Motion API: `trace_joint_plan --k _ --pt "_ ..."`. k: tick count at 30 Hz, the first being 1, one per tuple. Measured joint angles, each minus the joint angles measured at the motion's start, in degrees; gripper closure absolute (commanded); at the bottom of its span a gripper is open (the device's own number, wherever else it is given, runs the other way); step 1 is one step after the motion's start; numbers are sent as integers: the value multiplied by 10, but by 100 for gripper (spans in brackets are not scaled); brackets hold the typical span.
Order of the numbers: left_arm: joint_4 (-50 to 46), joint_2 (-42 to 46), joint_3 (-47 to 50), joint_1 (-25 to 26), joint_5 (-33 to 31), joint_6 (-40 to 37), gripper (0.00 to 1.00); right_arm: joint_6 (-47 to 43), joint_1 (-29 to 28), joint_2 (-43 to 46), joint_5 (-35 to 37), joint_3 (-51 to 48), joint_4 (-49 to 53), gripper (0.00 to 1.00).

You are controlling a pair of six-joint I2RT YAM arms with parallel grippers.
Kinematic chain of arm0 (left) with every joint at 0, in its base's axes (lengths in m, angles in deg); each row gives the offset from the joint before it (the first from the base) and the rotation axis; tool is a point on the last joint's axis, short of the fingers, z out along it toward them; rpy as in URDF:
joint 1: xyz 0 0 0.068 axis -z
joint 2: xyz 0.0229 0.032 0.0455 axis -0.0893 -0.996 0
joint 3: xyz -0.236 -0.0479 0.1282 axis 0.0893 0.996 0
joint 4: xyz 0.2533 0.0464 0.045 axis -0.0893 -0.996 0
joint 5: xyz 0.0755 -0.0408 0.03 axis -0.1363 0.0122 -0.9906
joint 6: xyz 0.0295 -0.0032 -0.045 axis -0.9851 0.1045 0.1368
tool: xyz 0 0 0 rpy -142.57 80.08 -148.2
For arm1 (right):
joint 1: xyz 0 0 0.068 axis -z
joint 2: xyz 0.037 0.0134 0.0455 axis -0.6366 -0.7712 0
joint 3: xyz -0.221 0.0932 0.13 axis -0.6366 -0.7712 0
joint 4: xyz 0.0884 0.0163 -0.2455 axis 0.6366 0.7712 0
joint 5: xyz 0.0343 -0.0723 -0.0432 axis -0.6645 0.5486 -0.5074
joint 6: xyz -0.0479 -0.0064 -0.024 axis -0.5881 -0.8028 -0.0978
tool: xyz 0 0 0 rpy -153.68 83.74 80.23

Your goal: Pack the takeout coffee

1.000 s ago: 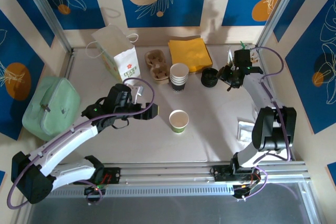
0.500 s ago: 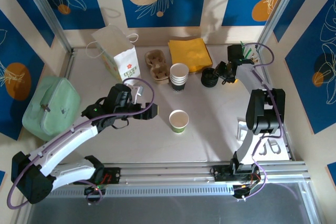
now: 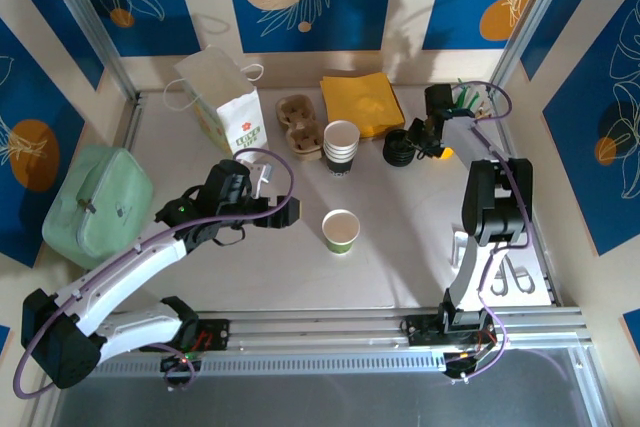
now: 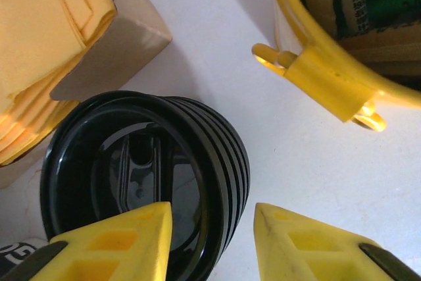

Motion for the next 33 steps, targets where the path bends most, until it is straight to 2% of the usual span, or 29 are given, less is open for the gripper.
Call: trace_joint_plan --k 9,21,31,33 --pt "-14 7 0 0 -13 0 1 -10 -4 -12 12 21 19 66" --pt "-16 11 0 0 -17 0 1 -18 -7 -24 14 38 26 73" --pt "-19 11 0 0 -22 -1 1 -21 -7 -36 16 46 35 73" --pt "-22 11 0 0 -23 -2 1 -21 -7 -36 16 46 36 76"
